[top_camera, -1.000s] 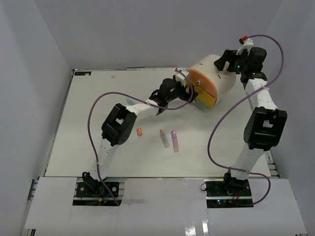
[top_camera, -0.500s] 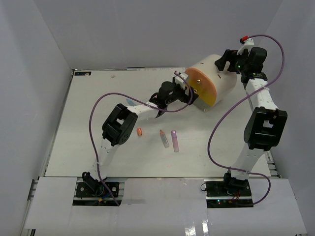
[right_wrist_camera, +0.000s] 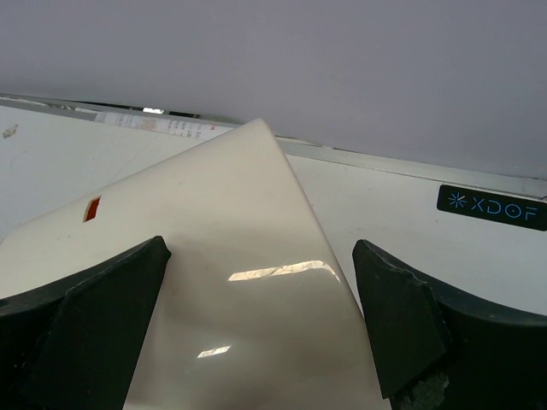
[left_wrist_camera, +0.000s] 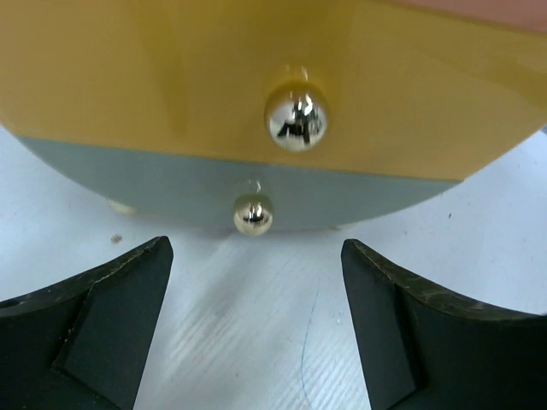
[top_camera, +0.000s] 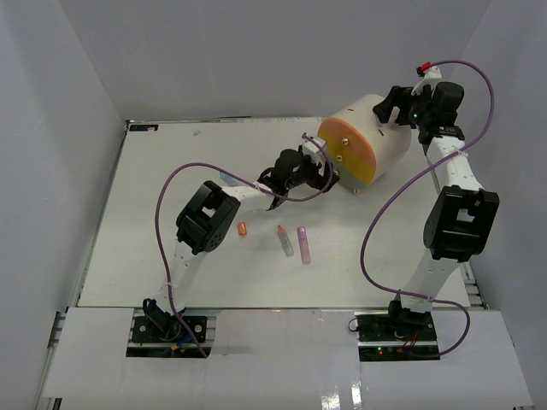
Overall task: Sort the stationery into containers
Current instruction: Close the drawer in the storage box, then open the drawer in the storage box.
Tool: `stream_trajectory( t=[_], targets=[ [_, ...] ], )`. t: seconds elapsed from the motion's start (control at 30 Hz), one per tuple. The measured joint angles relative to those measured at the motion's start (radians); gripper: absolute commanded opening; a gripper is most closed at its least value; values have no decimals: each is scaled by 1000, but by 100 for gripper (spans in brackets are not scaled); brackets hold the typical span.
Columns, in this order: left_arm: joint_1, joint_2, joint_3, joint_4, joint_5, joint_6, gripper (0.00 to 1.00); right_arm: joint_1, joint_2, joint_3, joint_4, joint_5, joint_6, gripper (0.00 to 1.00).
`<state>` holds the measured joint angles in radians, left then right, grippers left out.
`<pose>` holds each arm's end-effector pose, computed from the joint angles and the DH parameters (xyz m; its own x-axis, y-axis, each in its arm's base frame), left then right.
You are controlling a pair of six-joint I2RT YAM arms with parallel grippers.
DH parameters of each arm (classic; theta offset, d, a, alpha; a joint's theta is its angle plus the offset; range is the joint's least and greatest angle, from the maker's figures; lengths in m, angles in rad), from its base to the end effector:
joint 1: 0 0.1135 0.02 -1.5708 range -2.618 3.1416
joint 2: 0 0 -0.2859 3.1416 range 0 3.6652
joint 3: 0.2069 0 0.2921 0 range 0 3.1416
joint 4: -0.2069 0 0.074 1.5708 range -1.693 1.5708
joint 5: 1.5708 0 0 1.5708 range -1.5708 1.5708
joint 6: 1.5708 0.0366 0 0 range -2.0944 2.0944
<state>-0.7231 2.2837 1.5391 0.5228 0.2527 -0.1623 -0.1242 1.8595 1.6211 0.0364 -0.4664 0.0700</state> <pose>0.4173 -0.3805 0.1561 -0.2958 0.0524 -0.9538 0.7861 0.5807 -0.2119 0.4961 -0.0453 0.3570 -0.2214 0.0906 -0.9710 -0.3118 0.9368 0.1585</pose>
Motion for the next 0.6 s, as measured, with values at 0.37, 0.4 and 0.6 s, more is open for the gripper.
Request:
stream_trajectory(
  t=[0.37,0.4,0.6],
  targets=[
    [0,126,170,-4,2,-3,75,0,0,0,1,0,0,95],
    [0,136,177,-6,3,-3,73,0,0,0,2,0,1,95],
    [-1,178,198,-23,24,-2,65,0,0,0,3,0,0,95]
  ],
)
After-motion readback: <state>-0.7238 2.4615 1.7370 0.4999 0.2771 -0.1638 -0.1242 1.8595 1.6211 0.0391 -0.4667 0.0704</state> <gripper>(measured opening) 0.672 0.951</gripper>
